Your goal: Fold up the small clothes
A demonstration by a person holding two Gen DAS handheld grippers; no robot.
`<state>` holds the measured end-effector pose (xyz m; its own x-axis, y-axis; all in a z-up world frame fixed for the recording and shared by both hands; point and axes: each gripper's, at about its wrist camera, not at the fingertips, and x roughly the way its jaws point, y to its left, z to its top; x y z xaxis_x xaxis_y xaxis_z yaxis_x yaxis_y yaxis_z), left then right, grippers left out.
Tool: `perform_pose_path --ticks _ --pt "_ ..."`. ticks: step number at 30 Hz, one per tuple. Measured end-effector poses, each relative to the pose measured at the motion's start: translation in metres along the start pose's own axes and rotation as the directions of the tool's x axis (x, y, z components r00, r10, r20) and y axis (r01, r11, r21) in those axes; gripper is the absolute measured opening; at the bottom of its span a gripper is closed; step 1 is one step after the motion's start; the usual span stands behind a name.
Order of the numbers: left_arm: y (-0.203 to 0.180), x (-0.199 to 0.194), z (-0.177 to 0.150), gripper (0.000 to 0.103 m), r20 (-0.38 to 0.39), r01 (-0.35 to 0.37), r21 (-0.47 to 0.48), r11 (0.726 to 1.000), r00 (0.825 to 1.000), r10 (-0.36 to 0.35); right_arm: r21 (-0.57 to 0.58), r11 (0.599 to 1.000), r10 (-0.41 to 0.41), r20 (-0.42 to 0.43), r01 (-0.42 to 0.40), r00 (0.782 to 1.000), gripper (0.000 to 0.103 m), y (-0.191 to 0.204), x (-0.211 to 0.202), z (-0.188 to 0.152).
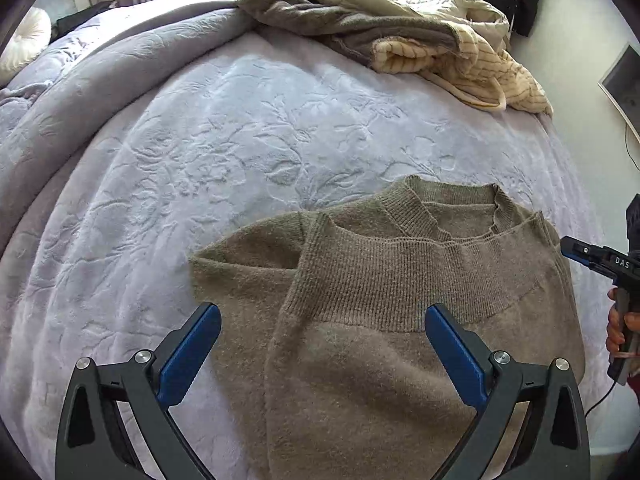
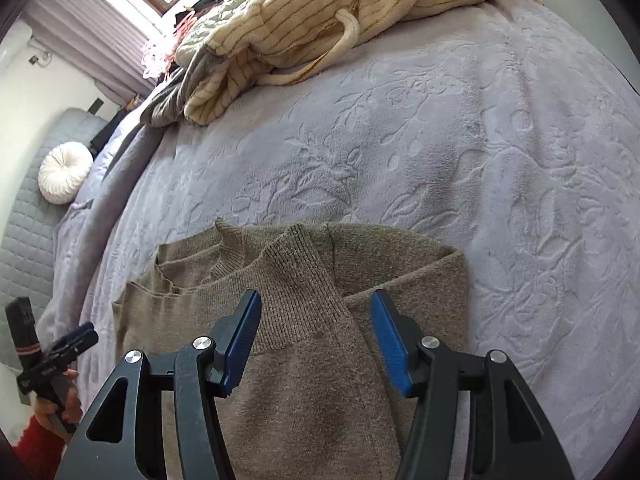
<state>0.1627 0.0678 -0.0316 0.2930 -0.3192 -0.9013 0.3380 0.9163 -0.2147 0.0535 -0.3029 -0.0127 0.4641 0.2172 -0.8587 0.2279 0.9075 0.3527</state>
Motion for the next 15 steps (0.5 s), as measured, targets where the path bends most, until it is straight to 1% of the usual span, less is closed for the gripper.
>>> perform_pose_path --ticks 1,2,3,4,5,6,7,8,9,10,12,13,15 --pt "-0.003 0.010 0.005 0.098 -0.012 -0.002 0.009 1.000 1.000 0.003 -0.028 0.999 -0.021 -0.013 0.021 1.000 0.061 0.003 0.007 0.001" --pt "-0.004 0.019 0.010 0.093 -0.021 -0.005 0.011 1.000 1.000 0.005 -0.050 0.998 -0.035 -0.030 0.033 0.999 0.061 0.004 0.015 0.002" --pt "-0.005 0.029 0.015 0.084 -0.043 -0.005 0.008 1.000 0.999 0.006 -0.066 0.997 -0.051 -0.046 0.047 0.998 0.059 0.006 0.022 0.002" --pt "-0.006 0.038 0.018 0.072 -0.063 -0.006 0.001 1.000 0.998 0.006 -0.080 0.995 -0.070 -0.059 0.065 0.996 0.058 0.008 0.028 0.002" --pt "-0.006 0.046 0.020 0.061 -0.080 -0.005 -0.006 1.000 0.997 0.004 -0.099 0.991 -0.095 -0.068 0.088 0.993 0.046 0.011 0.032 0.001" --pt "-0.006 0.053 0.021 0.036 -0.100 -0.003 -0.008 1.000 0.995 0.002 -0.129 0.985 -0.121 -0.064 0.112 0.991 0.019 0.016 0.032 0.000" --pt "-0.007 0.056 0.021 0.016 -0.101 -0.017 -0.003 1.000 0.995 0.017 -0.158 0.978 -0.144 -0.044 0.135 0.989 0.008 0.021 0.030 0.000" --pt "-0.008 0.054 0.021 0.006 -0.089 0.011 -0.008 1.000 0.996 -0.012 -0.185 0.972 -0.150 -0.020 0.144 0.988 0.007 0.026 0.024 -0.001" --pt "-0.007 0.048 0.020 0.007 -0.073 0.042 -0.026 0.999 0.996 -0.044 -0.215 0.963 -0.163 0.014 0.162 0.986 0.007 0.032 0.015 -0.003" --pt "-0.006 0.041 0.019 0.007 -0.049 0.058 -0.035 0.998 0.997 -0.060 -0.246 0.953 -0.174 0.047 0.180 0.984 0.006 0.038 0.007 -0.005" --pt "-0.003 0.023 0.019 0.007 0.018 0.070 -0.042 0.997 0.997 -0.069 -0.280 0.937 -0.182 0.110 0.207 0.977 0.006 0.047 -0.009 -0.007" --pt "-0.002 0.018 0.020 0.007 0.038 0.077 -0.048 0.996 0.996 -0.075 -0.286 0.934 -0.184 0.135 0.216 0.974 0.006 0.049 -0.015 -0.006" --pt "0.000 0.012 0.024 0.007 0.069 0.082 -0.057 0.995 0.995 -0.078 -0.284 0.932 -0.190 0.155 0.227 0.970 0.006 0.046 -0.017 -0.001"
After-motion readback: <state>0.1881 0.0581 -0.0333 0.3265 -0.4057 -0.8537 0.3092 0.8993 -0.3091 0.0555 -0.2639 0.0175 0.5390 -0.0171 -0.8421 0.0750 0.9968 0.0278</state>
